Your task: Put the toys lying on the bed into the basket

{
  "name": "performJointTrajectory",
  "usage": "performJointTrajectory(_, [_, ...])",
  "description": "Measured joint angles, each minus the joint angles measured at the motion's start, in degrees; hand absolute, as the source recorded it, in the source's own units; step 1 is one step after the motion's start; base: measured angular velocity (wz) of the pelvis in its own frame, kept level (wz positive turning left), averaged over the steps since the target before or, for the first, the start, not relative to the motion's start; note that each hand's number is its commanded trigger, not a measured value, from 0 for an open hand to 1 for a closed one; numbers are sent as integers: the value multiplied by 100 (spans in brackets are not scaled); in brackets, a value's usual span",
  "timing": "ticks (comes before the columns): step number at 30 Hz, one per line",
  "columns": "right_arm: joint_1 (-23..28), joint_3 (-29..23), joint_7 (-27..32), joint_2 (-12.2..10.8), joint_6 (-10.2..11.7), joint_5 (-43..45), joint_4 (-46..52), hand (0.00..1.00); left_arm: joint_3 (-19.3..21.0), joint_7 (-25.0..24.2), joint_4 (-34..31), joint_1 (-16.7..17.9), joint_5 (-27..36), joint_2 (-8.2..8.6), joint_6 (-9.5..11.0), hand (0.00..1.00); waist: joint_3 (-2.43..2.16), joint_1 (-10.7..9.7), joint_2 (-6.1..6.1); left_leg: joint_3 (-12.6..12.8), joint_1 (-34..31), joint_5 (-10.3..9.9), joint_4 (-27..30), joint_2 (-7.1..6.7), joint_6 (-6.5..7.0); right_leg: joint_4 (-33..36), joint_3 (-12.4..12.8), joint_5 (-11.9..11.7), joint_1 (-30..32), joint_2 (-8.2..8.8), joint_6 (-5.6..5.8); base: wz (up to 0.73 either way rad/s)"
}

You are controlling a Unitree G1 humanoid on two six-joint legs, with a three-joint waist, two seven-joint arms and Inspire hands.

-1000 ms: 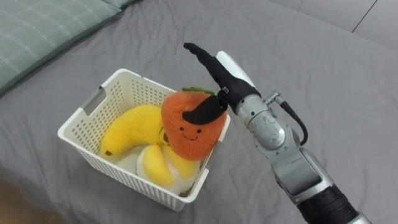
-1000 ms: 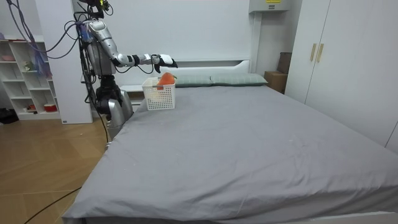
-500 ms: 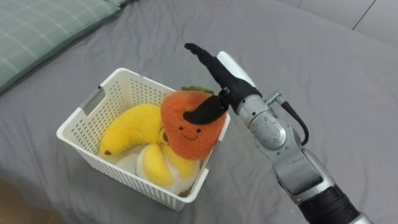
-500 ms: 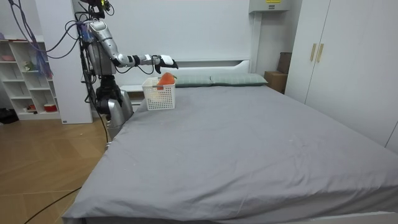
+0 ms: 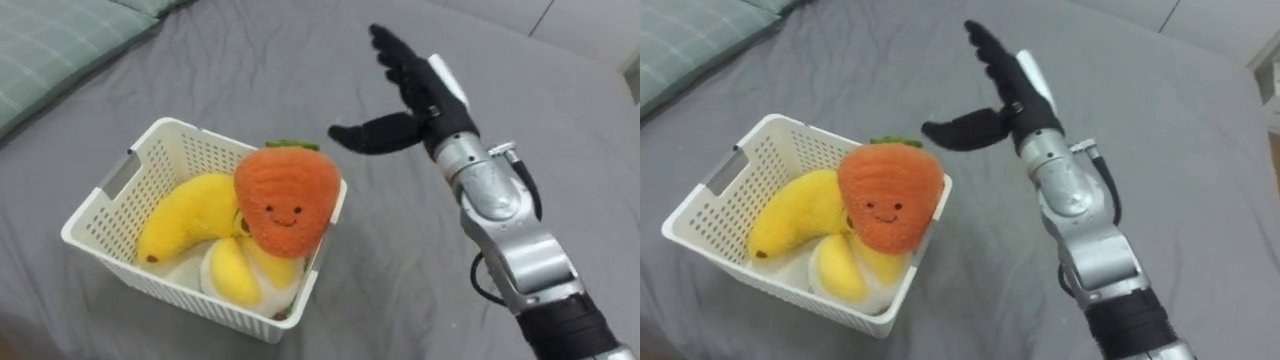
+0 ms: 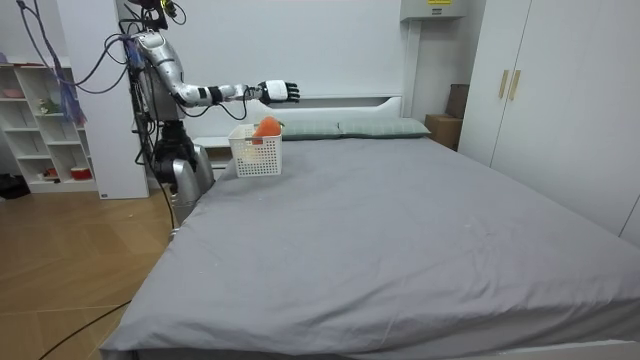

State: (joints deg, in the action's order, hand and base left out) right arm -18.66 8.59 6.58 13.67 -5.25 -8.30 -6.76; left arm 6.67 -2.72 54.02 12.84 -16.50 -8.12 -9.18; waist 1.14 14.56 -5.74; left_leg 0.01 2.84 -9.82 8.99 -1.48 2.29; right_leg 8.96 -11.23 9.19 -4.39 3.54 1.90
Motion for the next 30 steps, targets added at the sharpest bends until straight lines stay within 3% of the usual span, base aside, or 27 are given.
performJointTrajectory(3, [228,-343,310,26,99,-526,-62,0,4,10,0,101,103,18,6,0,-23,-353,132,120,74,-15,-4,9,22,-8,35,-19,-41,-2,16,-13])
performJointTrajectory(7, [793,-1029,621,56,177,-775,-216,0,63,109,5,206,275,20,121,0,-107,-757,333,320,214,-20,-87,42,28,1,208,-37,-46,-28,19,-23])
performJointTrajectory(11, [1197,-1570,790,94,218,-779,-375,0,282,133,12,318,465,17,209,0,-127,-1140,390,494,296,-35,-153,93,3,20,346,-52,-22,-75,-6,-28])
performJointTrajectory(14, [1558,-2116,1058,207,277,-760,-645,0,472,133,49,456,444,13,227,0,-125,-1429,356,575,310,-48,-156,114,-8,91,404,-50,73,-88,-11,-17])
performJointTrajectory(17, [1865,-2546,1217,246,285,-682,-1227,0,682,133,125,515,452,-39,238,0,-110,-1496,276,744,379,-88,-153,159,-28,87,580,-59,67,-144,-32,-28])
performJointTrajectory(21, [2459,-2581,1212,270,345,-256,-2337,0,686,134,163,579,459,-130,188,0,-121,-1648,182,921,404,-115,-133,222,-55,107,710,-73,115,-201,-67,-19])
performJointTrajectory(27, [2779,-2552,1198,233,326,-35,-4514,0,608,191,460,580,525,-186,154,0,-65,-1748,174,1185,494,-144,-139,280,-95,187,949,-51,168,-270,-101,-24])
performJointTrajectory(30, [2856,-2486,1112,207,303,-42,-5398,0,551,201,540,536,578,-206,95,0,-73,-1760,190,1251,485,-154,-129,294,-109,291,1004,-21,262,-269,-121,-14])
